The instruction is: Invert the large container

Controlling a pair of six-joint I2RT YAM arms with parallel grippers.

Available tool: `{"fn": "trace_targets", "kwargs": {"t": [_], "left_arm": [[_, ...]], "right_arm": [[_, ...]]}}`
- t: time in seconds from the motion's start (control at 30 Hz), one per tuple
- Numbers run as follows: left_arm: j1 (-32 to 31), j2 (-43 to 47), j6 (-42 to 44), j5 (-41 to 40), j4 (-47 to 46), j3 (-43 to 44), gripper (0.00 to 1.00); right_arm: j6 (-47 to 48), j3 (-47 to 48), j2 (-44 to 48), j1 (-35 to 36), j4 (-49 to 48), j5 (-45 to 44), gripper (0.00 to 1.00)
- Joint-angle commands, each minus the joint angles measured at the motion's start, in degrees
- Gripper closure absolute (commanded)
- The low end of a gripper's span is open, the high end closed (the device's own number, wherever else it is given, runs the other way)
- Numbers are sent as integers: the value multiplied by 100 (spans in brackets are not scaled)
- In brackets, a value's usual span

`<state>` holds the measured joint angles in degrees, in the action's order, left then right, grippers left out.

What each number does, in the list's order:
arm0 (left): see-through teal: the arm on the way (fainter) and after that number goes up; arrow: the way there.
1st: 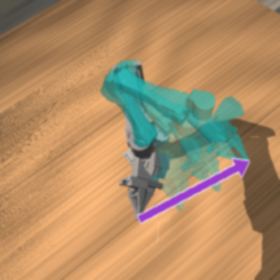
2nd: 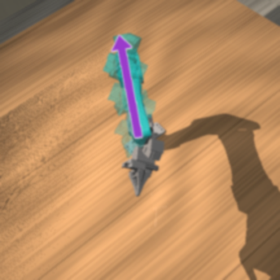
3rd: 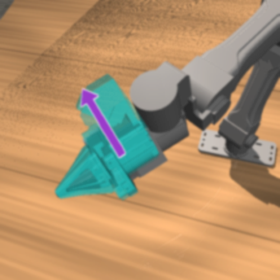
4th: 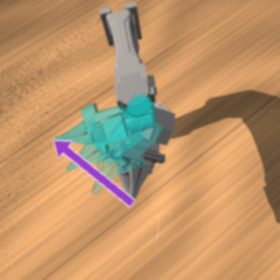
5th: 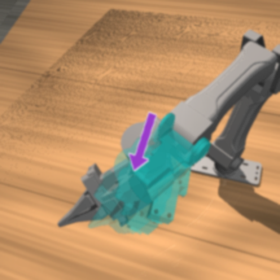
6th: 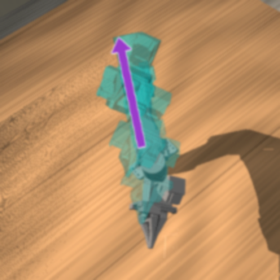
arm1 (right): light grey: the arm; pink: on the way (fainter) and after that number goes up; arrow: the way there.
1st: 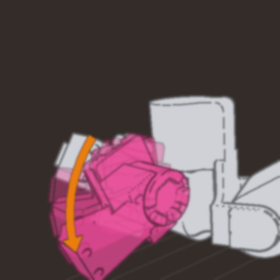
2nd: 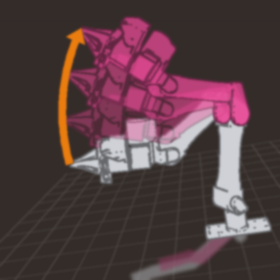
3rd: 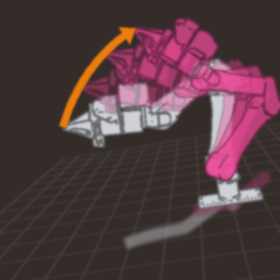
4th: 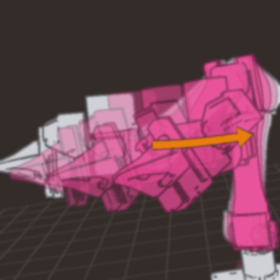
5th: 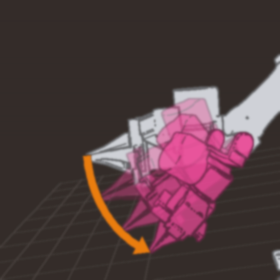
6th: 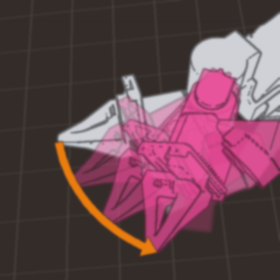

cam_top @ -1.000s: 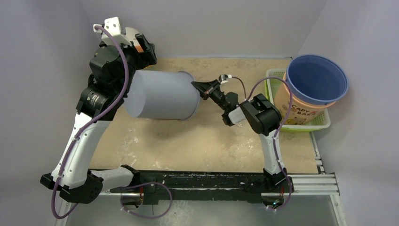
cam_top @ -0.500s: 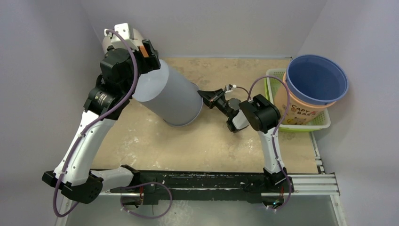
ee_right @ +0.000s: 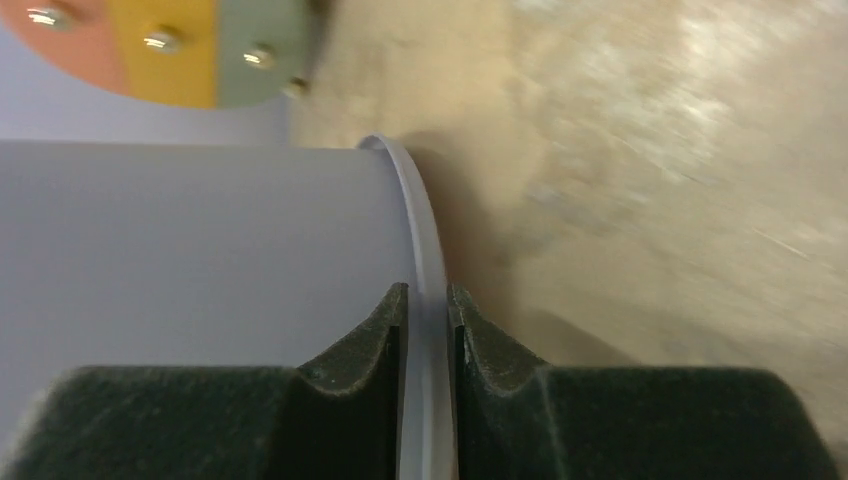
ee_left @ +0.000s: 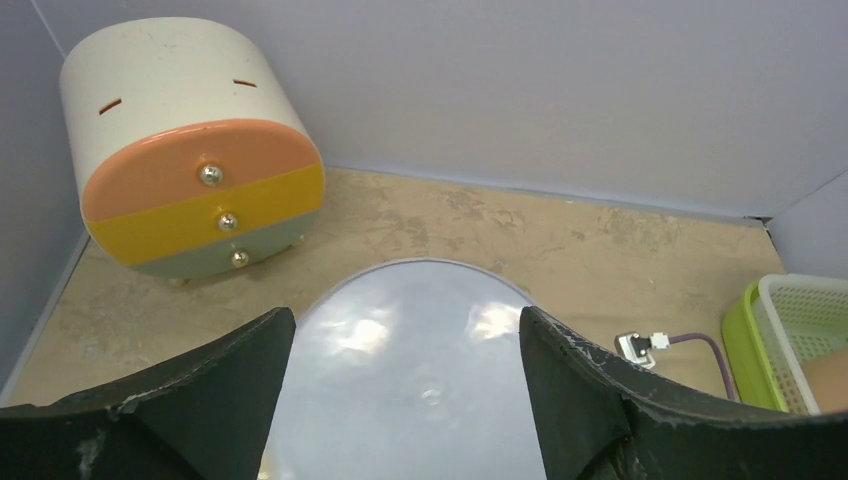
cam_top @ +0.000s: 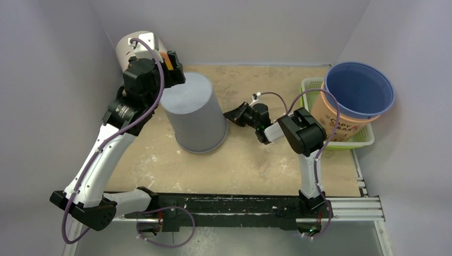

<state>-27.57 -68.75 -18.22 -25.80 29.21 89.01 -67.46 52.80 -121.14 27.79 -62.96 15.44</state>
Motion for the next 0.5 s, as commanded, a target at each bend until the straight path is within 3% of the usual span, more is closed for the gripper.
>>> {"fn": "trace_targets", "kwargs": {"t": [0.0,0.27,0.4,0.47], "left_arm": [[-38,128,86,16,-362,-33,20],[-38,94,111,14,-377,-26,20],[-38,31,180,-22,-295,70,20],[-38,-16,228,-41,-246,154,20]], "right_arm": [[802,207,27,29,1024,-323,73],[1896,570,645,78,2418,-1369,47],[2483,932,1095,410,4003,-2481,29],[2593,1021,1391,700,4669,-3261,14]]}}
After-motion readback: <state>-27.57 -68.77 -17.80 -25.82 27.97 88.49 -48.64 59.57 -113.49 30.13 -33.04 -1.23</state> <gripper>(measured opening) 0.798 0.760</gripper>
